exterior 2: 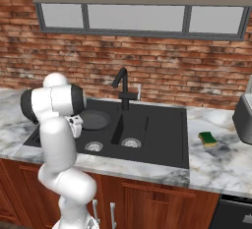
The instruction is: Pick the pan and sponge and place them into the sink. Then turn on the water.
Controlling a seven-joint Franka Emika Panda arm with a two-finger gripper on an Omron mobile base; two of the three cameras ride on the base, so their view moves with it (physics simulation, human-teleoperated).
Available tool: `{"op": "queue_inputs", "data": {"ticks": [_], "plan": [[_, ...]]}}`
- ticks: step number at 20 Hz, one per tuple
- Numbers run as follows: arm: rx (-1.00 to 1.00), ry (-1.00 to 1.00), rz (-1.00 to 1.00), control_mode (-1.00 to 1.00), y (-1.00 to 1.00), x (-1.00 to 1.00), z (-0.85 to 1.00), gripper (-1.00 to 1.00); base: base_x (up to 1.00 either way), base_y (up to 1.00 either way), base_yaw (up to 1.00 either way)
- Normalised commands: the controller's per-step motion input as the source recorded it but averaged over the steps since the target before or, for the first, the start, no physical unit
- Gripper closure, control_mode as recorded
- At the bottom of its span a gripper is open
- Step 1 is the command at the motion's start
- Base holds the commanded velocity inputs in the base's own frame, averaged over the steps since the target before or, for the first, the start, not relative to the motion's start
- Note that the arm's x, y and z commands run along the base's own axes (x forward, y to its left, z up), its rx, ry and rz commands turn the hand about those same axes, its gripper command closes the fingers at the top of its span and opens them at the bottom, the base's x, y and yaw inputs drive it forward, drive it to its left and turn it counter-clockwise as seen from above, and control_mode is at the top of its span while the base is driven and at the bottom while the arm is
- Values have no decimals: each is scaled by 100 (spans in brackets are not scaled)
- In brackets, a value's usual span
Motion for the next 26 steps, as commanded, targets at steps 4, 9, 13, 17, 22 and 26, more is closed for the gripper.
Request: {"op": "queue_inputs", "data": {"ticks": [4,9,13,17,22,26], "plan": [[-4,1,-13,-100,0,57,-56,100,0,0,0],[-2,1,-15,-100,0,47,-60,100,0,0,0],[-3,0,-16,-100,0,29,-61,100,0,0,0],[-3,0,-18,-100,0,20,-58,100,0,0,0],[-8,0,-25,-100,-12,-3,-51,100,0,0,0],[-9,0,-30,-100,-22,-9,-42,100,0,0,0]]}}
